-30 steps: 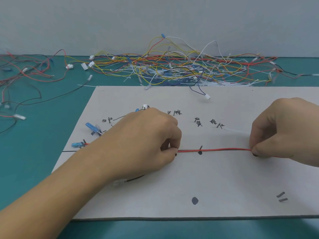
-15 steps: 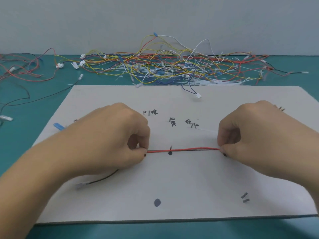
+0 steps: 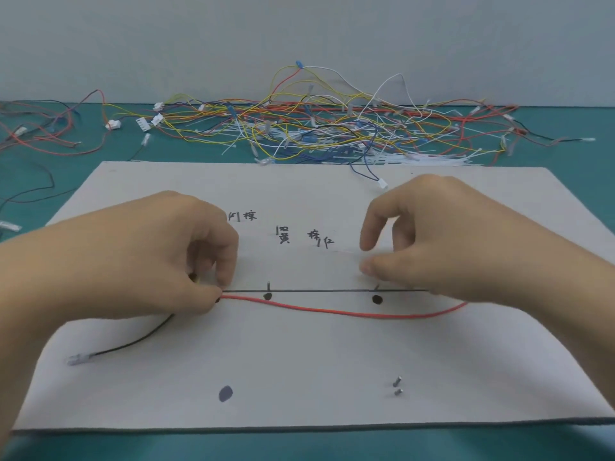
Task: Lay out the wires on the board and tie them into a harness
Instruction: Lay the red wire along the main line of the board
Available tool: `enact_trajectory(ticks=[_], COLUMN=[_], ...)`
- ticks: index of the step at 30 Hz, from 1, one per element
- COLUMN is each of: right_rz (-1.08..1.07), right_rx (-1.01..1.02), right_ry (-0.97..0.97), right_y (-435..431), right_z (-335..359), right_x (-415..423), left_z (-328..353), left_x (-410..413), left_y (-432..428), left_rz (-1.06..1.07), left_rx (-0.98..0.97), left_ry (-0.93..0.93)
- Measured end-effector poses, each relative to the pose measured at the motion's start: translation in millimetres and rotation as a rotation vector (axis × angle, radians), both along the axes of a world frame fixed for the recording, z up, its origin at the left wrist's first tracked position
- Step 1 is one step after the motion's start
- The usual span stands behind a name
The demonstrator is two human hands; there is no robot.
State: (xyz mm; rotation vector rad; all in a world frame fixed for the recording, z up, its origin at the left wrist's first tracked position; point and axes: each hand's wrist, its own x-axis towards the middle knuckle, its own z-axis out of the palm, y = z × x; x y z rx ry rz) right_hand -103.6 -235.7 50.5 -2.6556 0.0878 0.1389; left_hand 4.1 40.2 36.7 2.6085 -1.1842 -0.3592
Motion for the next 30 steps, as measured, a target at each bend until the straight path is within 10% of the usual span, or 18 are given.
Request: enact_trajectory(ticks=[10,15,20,25,30], right_rz=[0.083,-0.087,-0.073,0.149,0.220], right_rx=[-0.012,-0.345,-0.111,0.112,-0.145], right_ry=[-0.010,-0.318,-0.588,-0.084,0.146], right_y=[0,-8,-13,-35,-51], right_z=[-18,-25,-16,7,3], right_x=[49,116,93,4,-42], left_z=[-9,-11,-17,-20,-23], left_x=[-21,-23,-31,-35,-40], left_y=[-30,-33,-40,-48,-58], left_rz=[-0.121,-0.102,-0.133,-0.120,-0.137], left_rx=[-0.203,-0.216,-0.219,-0.278,-0.297], left_ry=[0.050,0.047,0.008,-0.031,-0.080])
